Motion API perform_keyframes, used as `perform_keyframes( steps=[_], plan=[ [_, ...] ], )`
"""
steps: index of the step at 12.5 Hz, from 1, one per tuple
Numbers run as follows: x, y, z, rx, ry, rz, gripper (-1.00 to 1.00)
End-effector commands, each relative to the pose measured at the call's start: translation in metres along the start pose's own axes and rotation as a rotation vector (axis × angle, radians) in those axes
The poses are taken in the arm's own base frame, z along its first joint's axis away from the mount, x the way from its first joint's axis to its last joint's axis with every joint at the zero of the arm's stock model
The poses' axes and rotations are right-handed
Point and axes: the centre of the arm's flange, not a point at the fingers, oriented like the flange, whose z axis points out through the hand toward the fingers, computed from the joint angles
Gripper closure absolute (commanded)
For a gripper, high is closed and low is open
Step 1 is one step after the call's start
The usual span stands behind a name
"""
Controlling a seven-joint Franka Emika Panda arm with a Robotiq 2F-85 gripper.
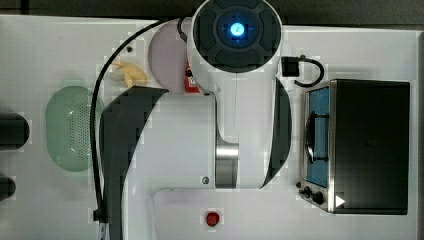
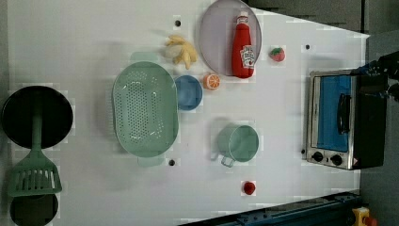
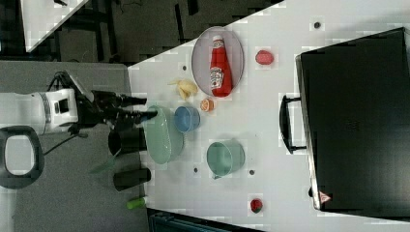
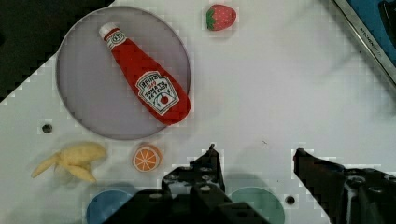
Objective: Pick ketchup from plate and place it on table.
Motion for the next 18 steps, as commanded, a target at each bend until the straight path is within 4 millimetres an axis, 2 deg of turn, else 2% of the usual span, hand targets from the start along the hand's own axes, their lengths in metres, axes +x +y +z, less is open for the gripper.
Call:
perform_keyframes(
  steps=[1,3,6,10,15,18],
  plan=[
    [-0.028,0.061,-0.051,-0.007,-0.042,0.14,-0.58],
    [-0.024,0.053,-0.038,-0.019,-0.059,0.096,-1.0],
    [-0.012,0.029,0.001,-0.036,-0.087,0.039,-1.0],
    [0.002,-0.017,0.068,-0.032,-0.106,-0.073,-1.0],
    [0.019,-0.06,0.169,-0.006,-0.132,-0.351,-1.0],
    [0.037,-0.081,0.212,0.043,-0.061,-0.559,-1.0]
  ],
)
